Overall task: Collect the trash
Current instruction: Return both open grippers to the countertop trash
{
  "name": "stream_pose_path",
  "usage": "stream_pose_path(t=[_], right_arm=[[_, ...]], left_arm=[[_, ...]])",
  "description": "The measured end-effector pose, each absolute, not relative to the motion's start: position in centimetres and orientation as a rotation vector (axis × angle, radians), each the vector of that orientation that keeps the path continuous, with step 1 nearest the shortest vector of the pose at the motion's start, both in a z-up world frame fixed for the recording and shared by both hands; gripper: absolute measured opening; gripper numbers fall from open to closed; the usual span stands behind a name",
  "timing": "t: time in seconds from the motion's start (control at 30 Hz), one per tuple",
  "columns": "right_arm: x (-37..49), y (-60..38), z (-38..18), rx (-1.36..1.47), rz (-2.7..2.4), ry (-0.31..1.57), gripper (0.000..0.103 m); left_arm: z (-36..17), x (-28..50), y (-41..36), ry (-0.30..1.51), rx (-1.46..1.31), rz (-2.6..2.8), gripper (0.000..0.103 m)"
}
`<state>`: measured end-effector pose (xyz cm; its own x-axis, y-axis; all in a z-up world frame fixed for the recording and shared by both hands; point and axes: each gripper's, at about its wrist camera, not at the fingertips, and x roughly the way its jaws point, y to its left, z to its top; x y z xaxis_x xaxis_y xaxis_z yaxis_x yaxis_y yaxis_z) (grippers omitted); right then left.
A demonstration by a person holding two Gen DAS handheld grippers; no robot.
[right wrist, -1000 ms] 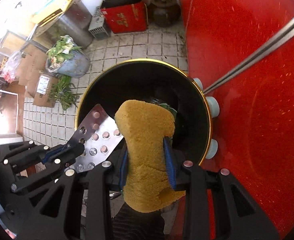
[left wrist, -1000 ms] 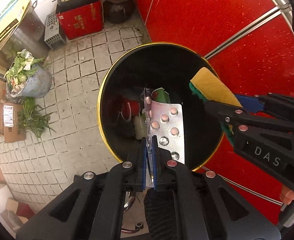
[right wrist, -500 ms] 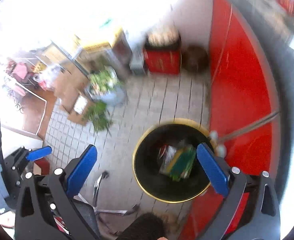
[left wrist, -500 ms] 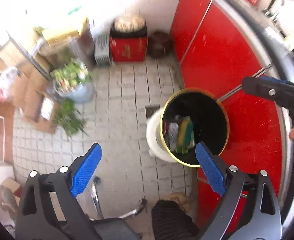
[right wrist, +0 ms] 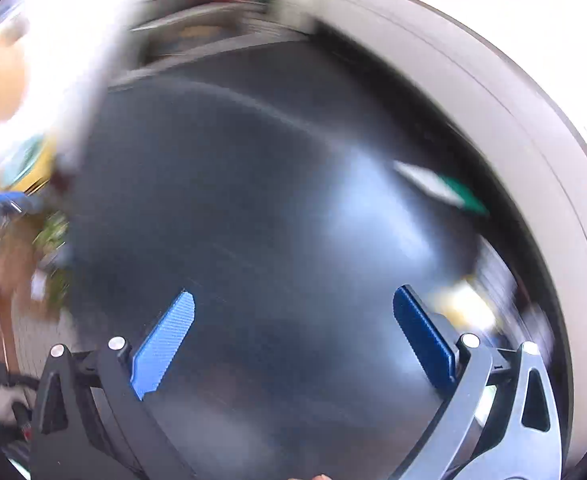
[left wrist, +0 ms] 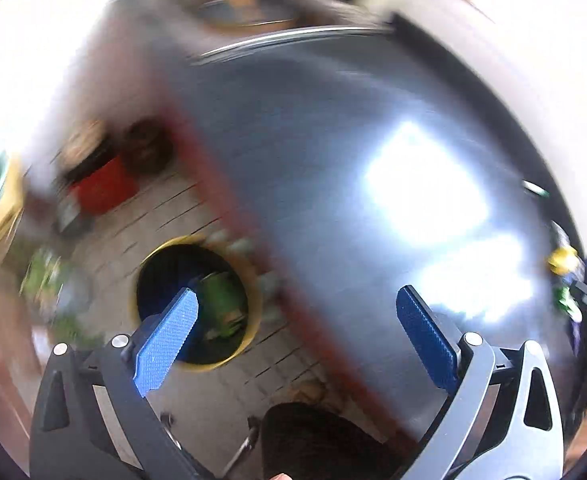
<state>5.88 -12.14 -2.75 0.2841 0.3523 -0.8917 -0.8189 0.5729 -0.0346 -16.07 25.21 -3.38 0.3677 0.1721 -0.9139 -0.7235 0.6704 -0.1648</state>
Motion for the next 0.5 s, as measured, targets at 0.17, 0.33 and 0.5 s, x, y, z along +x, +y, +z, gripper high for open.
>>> stream_pose_path(t=[0.17, 0.33, 0.5], right_arm=[[13.3, -29.3, -3.7, -0.429, 0.483, 1.113, 0.097], [15.8, -39.7, -3.8, -0.231, 0.361, 1.153, 0.097], [17.1, -43.0, -5.1, -0.17, 0.375, 1.165, 0.097]], left_arm=[[-1.3, -3.9, 20.3, 1.073, -0.472, 0.399, 0.096], [-1.3, 7.0, 11.6, 1.143, -0.314, 0.153, 0.096], [-3.3, 14.3, 3.4, 1.202, -0.151, -0.016, 0.096]])
